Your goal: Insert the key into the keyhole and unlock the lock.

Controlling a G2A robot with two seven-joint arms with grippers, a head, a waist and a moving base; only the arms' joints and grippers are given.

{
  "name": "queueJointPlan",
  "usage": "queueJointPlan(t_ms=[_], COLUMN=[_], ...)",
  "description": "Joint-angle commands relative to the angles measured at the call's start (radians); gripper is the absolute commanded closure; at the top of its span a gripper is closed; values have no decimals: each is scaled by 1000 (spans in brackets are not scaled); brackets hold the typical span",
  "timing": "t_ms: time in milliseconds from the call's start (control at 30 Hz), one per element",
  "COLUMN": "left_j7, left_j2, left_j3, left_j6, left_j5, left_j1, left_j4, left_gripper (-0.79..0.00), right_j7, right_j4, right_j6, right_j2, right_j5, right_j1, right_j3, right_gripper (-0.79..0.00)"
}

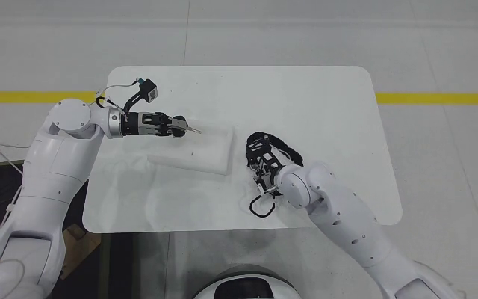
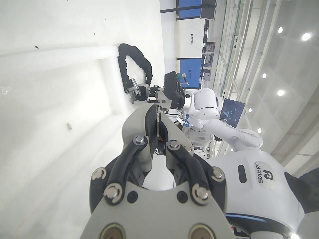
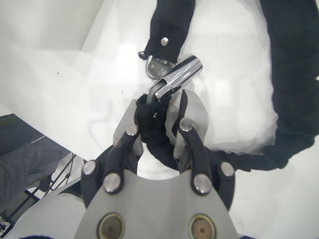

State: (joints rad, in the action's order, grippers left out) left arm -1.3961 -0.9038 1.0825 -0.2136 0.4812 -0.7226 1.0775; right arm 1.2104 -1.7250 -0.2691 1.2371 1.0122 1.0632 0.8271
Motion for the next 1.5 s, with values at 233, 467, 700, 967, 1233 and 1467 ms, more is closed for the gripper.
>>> queueJointPlan(t_ms=[233, 467, 700, 967, 1233, 1467], left_j7=[0, 0, 0, 0, 0, 0], left_j2=[0, 0, 0, 0, 0, 0], left_j3=[0, 0, 0, 0, 0, 0], left_j6=[0, 0, 0, 0, 0, 0], left_j5=[0, 0, 0, 0, 0, 0], left_j1=[0, 0, 0, 0, 0, 0], left_j4=[0, 0, 0, 0, 0, 0], left_gripper=[0, 0, 0, 0, 0, 0], right_j7=[25, 52, 48, -74, -351, -364], right_j4=[-28, -121, -133, -227, -332, -300], right_j6=[-8, -4, -21, 26, 184, 326], right_j2=[39, 49, 57, 49, 50, 51], right_j5=[38, -71, -203, -242, -435, -617], right_j1=[13, 49, 64, 211, 319, 333], right_j3=[109, 282, 351, 438, 574, 589], right_gripper=[0, 0, 0, 0, 0, 0])
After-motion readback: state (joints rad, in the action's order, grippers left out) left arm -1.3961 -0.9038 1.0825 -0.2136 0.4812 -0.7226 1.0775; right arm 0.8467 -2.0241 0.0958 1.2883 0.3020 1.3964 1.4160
